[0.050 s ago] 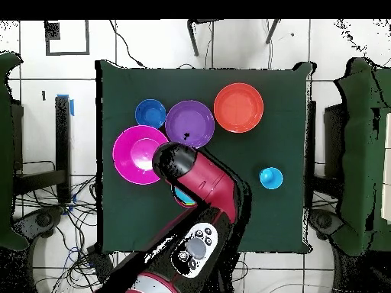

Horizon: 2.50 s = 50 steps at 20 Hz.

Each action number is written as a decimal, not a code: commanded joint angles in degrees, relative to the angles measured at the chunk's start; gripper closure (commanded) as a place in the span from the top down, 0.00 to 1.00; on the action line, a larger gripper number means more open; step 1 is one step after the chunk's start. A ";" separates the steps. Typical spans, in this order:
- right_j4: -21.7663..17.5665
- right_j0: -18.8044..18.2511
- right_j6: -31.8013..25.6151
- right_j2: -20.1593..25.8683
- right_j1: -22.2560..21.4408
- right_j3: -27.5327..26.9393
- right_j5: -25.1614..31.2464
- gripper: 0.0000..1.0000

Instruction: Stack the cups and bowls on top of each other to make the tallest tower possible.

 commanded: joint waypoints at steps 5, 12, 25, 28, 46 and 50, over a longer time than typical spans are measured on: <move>0.17 0.35 7.88 8.59 0.14 1.31 -0.67 0.00; -0.12 -0.38 7.06 9.01 0.40 1.47 -1.68 0.00; -1.71 0.61 8.60 6.70 1.05 0.89 0.46 0.00; -2.22 0.76 8.50 6.03 0.76 1.27 0.94 0.00; -3.27 -0.42 5.11 6.15 -1.96 5.16 -0.11 0.00; -3.48 -0.46 4.97 6.16 -2.14 5.32 -0.14 0.00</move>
